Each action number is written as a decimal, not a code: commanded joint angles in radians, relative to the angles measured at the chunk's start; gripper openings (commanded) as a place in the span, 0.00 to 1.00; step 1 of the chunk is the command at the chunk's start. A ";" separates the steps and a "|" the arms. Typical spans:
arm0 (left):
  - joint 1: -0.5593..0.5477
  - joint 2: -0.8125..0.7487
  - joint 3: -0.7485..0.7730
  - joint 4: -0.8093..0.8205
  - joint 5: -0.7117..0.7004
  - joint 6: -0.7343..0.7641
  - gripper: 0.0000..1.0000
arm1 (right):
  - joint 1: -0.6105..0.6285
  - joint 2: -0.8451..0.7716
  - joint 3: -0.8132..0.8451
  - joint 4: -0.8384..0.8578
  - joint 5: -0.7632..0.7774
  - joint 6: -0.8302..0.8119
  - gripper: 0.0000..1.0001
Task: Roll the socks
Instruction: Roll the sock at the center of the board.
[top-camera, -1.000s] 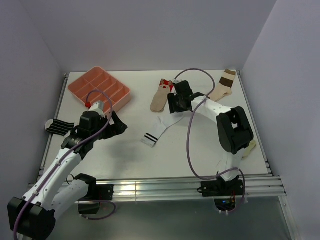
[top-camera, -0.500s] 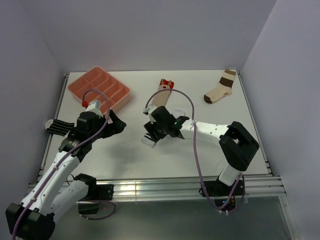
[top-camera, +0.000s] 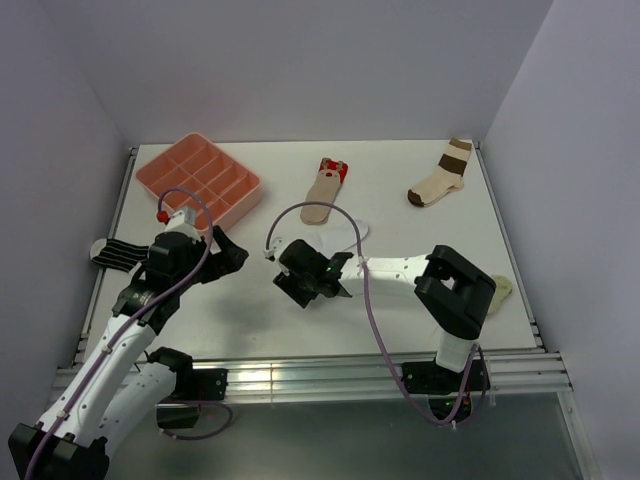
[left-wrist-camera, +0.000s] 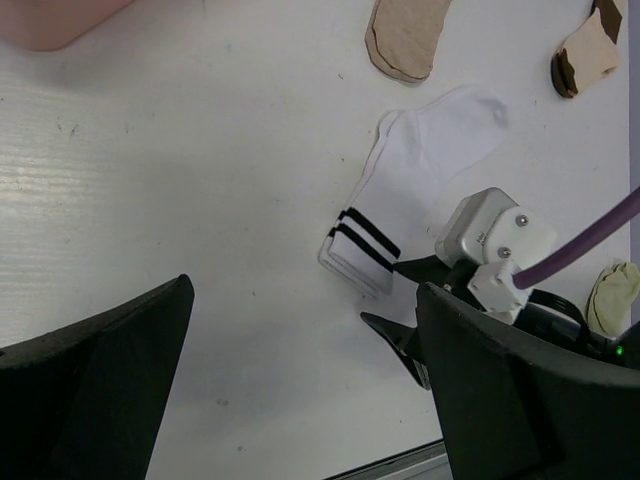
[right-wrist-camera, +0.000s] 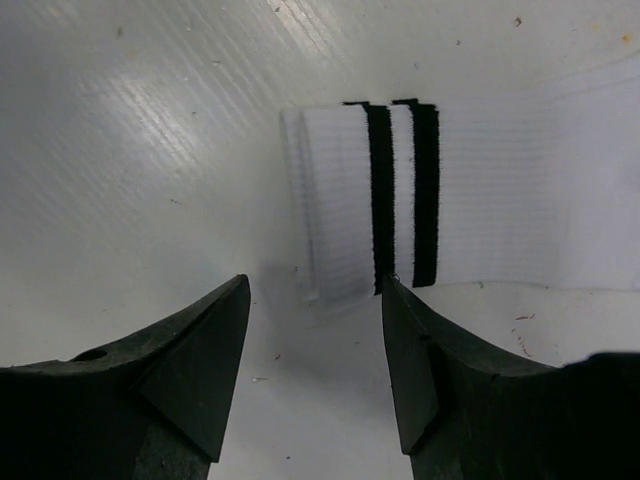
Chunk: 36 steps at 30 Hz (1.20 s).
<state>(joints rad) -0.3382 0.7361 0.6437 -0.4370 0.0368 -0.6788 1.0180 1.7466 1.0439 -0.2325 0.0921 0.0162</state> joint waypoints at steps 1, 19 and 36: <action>-0.004 -0.027 -0.012 -0.003 -0.017 -0.024 0.99 | 0.019 0.024 0.044 0.010 0.064 -0.041 0.62; -0.004 -0.023 -0.055 0.018 -0.014 -0.033 0.99 | 0.073 0.114 0.033 0.051 0.179 -0.068 0.55; -0.004 -0.003 -0.082 0.055 0.011 -0.057 0.97 | 0.096 0.173 0.033 0.019 0.183 -0.035 0.06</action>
<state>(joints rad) -0.3382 0.7238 0.5690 -0.4385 0.0299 -0.7219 1.1110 1.8805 1.0996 -0.1574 0.3096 -0.0429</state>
